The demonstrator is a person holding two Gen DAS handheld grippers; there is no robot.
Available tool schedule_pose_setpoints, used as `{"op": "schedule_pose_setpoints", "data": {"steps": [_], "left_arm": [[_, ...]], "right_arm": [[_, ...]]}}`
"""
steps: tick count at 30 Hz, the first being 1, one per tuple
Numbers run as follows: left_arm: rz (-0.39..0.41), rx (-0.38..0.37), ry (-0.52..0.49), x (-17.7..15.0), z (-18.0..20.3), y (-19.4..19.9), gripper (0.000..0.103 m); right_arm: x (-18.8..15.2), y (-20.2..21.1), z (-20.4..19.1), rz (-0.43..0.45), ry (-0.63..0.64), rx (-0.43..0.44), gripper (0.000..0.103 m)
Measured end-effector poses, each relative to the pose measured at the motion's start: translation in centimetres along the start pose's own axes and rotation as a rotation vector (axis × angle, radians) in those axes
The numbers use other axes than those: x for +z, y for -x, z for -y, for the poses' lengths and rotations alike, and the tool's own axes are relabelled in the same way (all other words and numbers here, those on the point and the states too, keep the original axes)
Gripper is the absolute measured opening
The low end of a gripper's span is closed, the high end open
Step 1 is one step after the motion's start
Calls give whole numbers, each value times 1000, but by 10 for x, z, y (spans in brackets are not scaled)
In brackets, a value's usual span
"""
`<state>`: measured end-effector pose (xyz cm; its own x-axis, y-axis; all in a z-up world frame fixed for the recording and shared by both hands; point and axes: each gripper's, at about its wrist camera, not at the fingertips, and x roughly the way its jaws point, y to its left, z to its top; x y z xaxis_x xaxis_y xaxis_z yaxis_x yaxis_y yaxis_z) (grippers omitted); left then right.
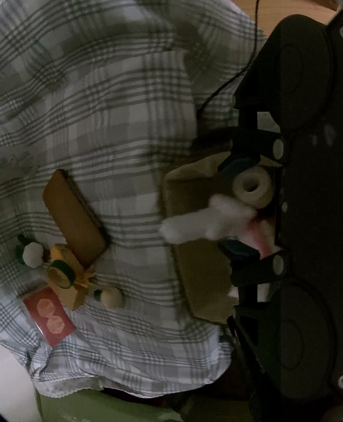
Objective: Organize soft objects
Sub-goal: 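Withdraw both tools from the basket toward the remaining items, then reach the right tool to the orange-lidded jar while the left tool reaches the cream ball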
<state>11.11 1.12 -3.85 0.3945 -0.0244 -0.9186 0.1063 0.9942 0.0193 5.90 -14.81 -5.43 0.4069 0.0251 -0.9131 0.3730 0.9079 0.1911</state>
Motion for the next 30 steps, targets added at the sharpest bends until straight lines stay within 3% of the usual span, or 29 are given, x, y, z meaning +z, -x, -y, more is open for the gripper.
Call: {"op": "schedule_pose_setpoints", "data": {"steps": [16,30], "left_arm": [[68,-5,37,94,19,-47,78],[157,-68,-81,125,47,-75,78]], "right_arm": [[96,-18,-13,100,6,27,55],[190,-46,-26,213,-2,65,58]]}}
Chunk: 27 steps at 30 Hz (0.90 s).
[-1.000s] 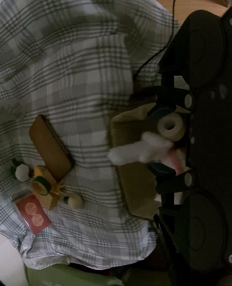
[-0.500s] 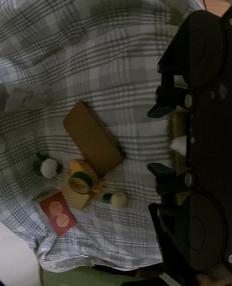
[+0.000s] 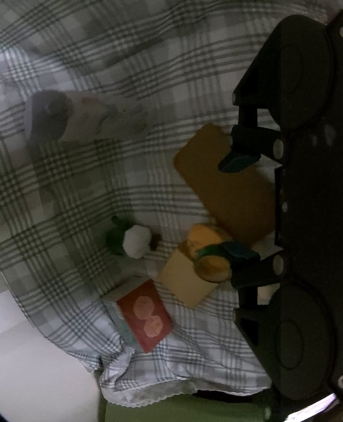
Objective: Organize soft objects
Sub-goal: 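Reach the right tool to the orange-lidded jar while the left tool reaches the cream ball, then grasp the orange-lidded jar with the right tool while the left tool grasps the green-capped cream ball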
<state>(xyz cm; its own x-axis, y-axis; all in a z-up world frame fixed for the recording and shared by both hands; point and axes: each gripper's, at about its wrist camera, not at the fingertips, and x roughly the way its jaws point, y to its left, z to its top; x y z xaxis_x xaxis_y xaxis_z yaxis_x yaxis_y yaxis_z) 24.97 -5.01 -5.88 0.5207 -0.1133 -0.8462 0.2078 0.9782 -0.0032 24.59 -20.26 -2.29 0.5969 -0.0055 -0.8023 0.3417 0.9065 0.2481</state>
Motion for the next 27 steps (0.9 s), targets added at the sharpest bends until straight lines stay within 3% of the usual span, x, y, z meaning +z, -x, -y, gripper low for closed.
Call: {"op": "schedule_pose_setpoints", "data": {"steps": [6,11,15,27], "left_arm": [[-7,-1,-9,5,-3,-12,77],[8,32,3,4,-18,-10,77],[13,11,26,4,-34,-7,82],[47,37,107,6,-65,6,84]], "right_arm": [[16,-23,-3,-16,6,-2,58],[10,-27,-4,-28,15,16,58],[0,-25,-12,-9,51,49,58],[-40,-18,-64,167,337,43,58]]}}
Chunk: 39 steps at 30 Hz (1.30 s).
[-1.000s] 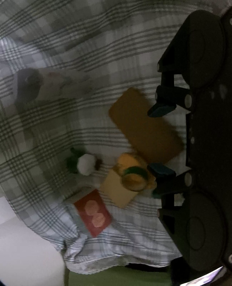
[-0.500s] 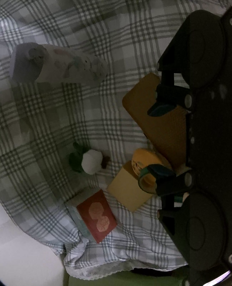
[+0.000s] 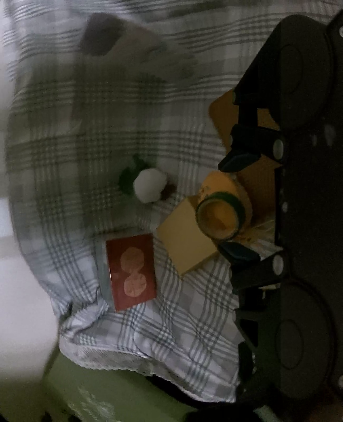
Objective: Organize soft objects
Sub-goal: 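Grasp the orange-lidded jar with the right tool while the left tool grasps the green-capped cream ball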
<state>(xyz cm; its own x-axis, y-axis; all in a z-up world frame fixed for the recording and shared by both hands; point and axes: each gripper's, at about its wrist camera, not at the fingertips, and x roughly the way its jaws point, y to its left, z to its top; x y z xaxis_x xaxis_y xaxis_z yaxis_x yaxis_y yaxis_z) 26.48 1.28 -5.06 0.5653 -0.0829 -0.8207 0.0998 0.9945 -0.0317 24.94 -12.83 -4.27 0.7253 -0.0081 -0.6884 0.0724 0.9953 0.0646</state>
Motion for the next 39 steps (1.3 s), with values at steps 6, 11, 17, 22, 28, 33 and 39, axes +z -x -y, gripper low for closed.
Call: {"op": "schedule_pose_setpoints", "data": {"steps": [6,11,17,22,28,33,39], "left_arm": [[-13,-10,68,2,-17,0,84],[-12,-20,78,1,-21,1,84],[6,-27,84,-1,-20,4,82],[26,-45,47,-3,-12,8,82],[41,-53,4,-2,7,3,82],[5,-46,-9,-4,17,-10,75],[-39,-51,22,-13,14,-15,46]], "right_arm": [[-3,-13,-19,18,106,-30,52],[-4,-29,-25,10,136,-72,47],[-3,-22,-19,28,114,-49,46],[-2,-5,-4,66,47,-48,46],[-6,12,19,49,-53,-47,46],[-18,23,31,23,-95,-38,46],[-34,38,37,7,-124,-27,46]]}}
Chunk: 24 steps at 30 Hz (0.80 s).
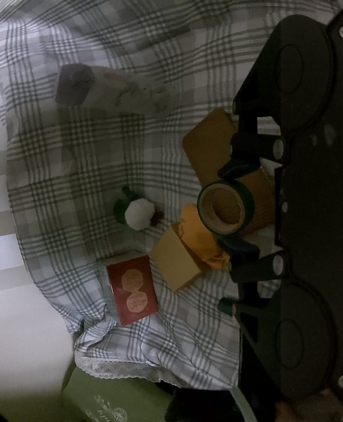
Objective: Organize soft objects
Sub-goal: 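Grasp the orange-lidded jar with the right tool while the left tool grasps the green-capped cream ball, then carry the jar with the right tool while the left tool carries the ball to the basket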
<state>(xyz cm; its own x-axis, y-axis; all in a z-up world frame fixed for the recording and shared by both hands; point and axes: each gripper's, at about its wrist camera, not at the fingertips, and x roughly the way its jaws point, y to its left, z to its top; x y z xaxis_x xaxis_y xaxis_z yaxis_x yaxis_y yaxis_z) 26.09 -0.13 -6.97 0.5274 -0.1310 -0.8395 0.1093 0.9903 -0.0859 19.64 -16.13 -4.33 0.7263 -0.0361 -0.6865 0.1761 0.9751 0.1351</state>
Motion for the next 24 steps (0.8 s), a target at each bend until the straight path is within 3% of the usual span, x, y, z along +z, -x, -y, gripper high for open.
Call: {"op": "schedule_pose_setpoints", "data": {"steps": [3,16,24], "left_arm": [[-1,-25,7,-3,-1,9,39],[-23,-78,19,-14,-1,32,38],[-45,-27,29,-20,-5,16,39]], "right_arm": [[-6,8,3,-7,-14,4,46],[-26,46,11,-5,-59,8,47],[-31,48,10,-22,-56,14,47]]}}
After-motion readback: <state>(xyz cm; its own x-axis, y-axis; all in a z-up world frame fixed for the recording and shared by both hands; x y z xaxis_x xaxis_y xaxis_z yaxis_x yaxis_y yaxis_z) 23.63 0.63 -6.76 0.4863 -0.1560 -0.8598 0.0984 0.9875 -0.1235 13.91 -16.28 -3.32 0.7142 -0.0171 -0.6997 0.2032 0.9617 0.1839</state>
